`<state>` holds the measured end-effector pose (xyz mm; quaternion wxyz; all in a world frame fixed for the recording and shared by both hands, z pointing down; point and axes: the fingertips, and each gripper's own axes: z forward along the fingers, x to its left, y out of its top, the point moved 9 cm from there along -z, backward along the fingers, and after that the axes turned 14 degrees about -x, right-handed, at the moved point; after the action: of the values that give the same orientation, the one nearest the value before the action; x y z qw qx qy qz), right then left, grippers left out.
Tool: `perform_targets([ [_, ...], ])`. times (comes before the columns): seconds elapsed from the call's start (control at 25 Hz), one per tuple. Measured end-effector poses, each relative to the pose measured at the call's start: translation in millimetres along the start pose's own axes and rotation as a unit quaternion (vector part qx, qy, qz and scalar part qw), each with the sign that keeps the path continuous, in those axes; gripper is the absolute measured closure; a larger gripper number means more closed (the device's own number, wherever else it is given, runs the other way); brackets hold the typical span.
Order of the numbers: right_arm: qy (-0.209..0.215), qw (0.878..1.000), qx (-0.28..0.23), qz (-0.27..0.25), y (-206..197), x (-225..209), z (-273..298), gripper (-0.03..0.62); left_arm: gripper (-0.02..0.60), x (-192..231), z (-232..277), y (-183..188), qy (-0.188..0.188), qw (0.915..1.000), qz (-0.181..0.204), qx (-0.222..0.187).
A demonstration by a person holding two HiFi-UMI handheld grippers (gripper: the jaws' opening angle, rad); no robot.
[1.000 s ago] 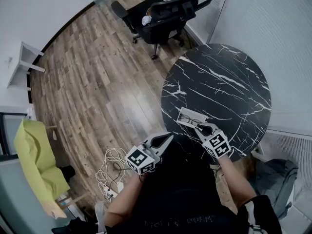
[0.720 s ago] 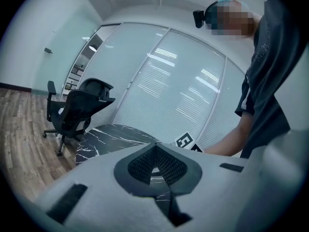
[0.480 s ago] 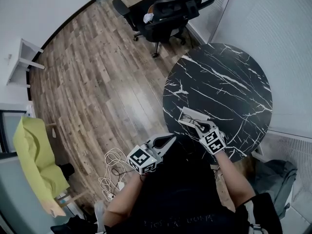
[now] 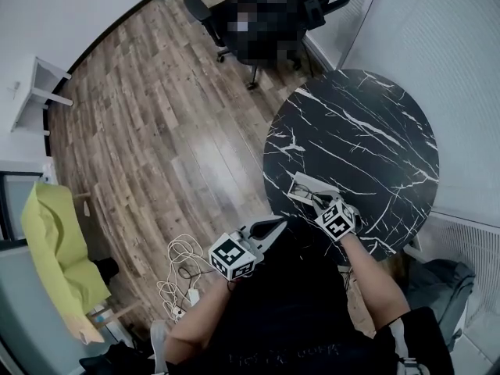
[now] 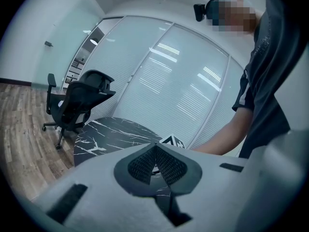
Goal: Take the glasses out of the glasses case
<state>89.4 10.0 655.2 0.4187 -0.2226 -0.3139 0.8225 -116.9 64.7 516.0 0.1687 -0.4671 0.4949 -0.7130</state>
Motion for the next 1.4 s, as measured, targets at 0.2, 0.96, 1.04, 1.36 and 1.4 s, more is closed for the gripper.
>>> perform_targets([
  [0.2, 0.001, 1.0, 0.02, -0.022, -4, -1, 8, 0.56, 0.563, 2, 0, -1, 0.003, 1.0, -0.006, -0.001],
  [0.96, 0.019, 0.991, 0.088, -0.103, -7, -3, 40, 0.56, 0.563, 10, -3, -1, 0.015, 0.9998, -0.011, 0.0],
  [1.04, 0.025, 0.989, 0.093, -0.115, -8, -2, 41, 0.562, 0.563, 9, -3, -1, 0.013, 0.9999, -0.011, 0.001],
  [1.36, 0.018, 0.987, 0.088, -0.136, 1, -1, 33, 0.562, 0.563, 5, -1, 1, 0.005, 1.0, -0.004, 0.001],
  [1.4, 0.014, 0.987, 0.084, -0.134, 2, -2, 30, 0.562, 0.563, 5, 0, 1, 0.003, 1.0, -0.002, -0.001],
])
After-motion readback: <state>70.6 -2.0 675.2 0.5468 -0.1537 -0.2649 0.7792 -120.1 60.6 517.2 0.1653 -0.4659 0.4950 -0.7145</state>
